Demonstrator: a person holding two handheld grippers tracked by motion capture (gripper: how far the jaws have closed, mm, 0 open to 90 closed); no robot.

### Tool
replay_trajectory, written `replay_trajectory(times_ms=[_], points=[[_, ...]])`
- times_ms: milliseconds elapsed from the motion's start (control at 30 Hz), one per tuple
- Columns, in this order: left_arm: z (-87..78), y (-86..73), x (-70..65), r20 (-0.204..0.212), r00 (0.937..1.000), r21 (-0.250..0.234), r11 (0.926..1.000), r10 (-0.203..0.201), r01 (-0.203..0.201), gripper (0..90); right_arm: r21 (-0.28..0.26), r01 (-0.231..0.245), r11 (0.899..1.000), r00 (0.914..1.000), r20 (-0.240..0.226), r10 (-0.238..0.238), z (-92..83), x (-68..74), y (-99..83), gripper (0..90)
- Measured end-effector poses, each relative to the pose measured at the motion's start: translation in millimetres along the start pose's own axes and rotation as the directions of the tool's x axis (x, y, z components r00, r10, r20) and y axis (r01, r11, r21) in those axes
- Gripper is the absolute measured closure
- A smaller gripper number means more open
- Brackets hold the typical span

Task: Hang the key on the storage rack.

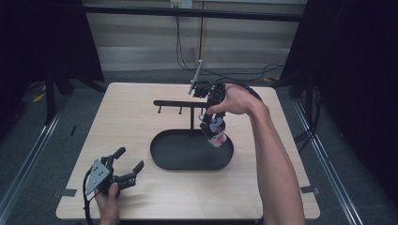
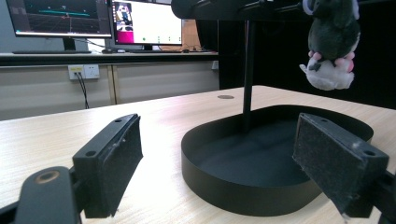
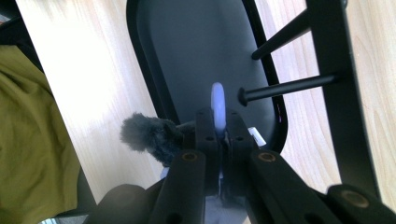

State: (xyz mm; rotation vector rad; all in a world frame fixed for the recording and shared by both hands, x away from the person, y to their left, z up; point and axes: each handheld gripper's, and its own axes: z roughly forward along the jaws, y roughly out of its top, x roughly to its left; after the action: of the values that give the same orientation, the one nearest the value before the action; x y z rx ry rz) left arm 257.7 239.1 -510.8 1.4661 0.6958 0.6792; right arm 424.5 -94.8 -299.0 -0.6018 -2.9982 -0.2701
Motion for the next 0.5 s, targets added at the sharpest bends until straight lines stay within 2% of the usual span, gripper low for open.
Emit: replay_trajectory(times_ms=[100, 167, 300, 367, 400, 500], points=[[0.0, 0.0, 0.0, 0.0, 1.0, 0.0, 1.0, 0.0, 0.0, 15.3, 0.013, -0.002, 1.0, 1.0, -0.009, 0.002, 2.4, -3.3, 1.8, 86.9], [0.1, -0.1, -0.1, 0.002, 1.0, -0.003, 1.0, -0.001, 0.001, 15.3, 0.026, -0.005, 1.0, 1.0, 0.0, 0.005, 3.4, -5.5, 3.0, 86.9], [0.3, -0.1, -0.3, 0.002, 1.0, -0.005, 1.0, -0.005, 0.005, 15.4, 0.014, -0.003, 1.0, 1.0, -0.004, 0.003, 2.9, -9.8, 4.4, 86.9], [0.2, -0.1, 0.0, 0.004, 1.0, -0.003, 1.0, -0.001, 0.001, 15.4, 0.029, 0.0, 1.0, 1.0, 0.004, -0.001, 3.3, -11.7, 5.5, 86.9], [0.2, -0.1, 0.0, 0.004, 1.0, -0.003, 1.0, -0.001, 0.001, 15.4, 0.038, 0.007, 0.999, 0.9997, 0.023, -0.008, 3.9, -12.5, 6.2, 86.9], [0.1, 0.0, 0.0, 0.004, 1.0, -0.001, 1.0, 0.0, 0.0, 15.4, 0.037, 0.029, 0.999, 0.9993, 0.022, -0.029, 6.8, -13.0, 8.2, 86.7]])
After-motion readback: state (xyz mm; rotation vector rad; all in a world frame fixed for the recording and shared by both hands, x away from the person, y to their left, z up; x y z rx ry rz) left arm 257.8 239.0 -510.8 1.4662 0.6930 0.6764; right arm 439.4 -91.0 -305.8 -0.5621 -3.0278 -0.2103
